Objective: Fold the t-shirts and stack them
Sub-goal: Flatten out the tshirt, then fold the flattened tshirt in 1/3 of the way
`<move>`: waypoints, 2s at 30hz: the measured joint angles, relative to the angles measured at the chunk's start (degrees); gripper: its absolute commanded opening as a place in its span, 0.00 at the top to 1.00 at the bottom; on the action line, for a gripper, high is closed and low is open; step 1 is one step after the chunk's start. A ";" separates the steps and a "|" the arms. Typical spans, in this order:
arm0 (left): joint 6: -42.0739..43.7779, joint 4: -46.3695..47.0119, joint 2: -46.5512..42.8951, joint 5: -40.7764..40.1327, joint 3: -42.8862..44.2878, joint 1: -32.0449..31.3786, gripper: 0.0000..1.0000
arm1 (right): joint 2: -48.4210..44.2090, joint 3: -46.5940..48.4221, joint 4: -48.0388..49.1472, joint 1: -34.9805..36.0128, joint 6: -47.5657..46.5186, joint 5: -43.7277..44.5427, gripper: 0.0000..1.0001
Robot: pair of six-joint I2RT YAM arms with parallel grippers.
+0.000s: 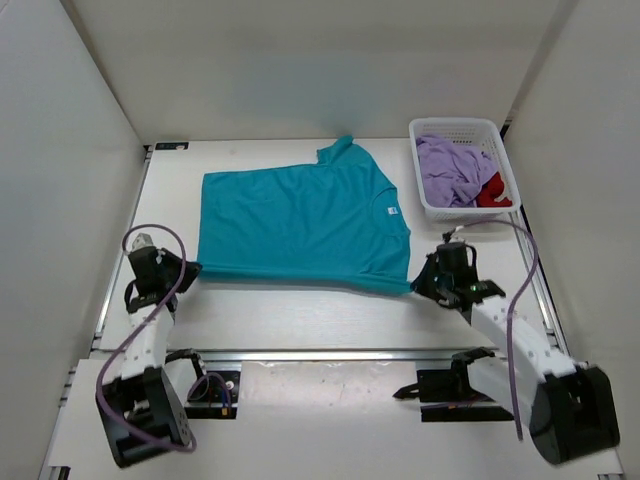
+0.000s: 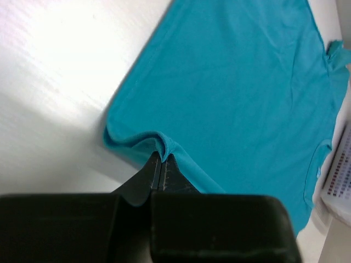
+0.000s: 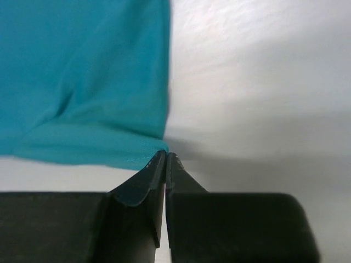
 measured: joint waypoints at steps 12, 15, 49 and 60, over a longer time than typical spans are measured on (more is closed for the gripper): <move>0.07 -4.28 -4.24 2.12 0.15 -0.50 1.00 | -7.93 0.22 -6.54 -1.27 3.13 -4.11 1.00; -1.42 -2.95 -0.39 2.08 1.03 -0.66 1.00 | 2.89 8.26 -5.66 1.16 1.55 -3.06 1.00; -8.70 10.84 32.76 0.48 15.04 -0.50 0.45 | 60.89 64.70 -2.84 -1.27 -10.60 -2.25 0.84; -7.89 12.63 14.34 0.76 5.62 -1.29 0.55 | 44.94 44.24 4.79 1.49 -8.96 -1.36 1.00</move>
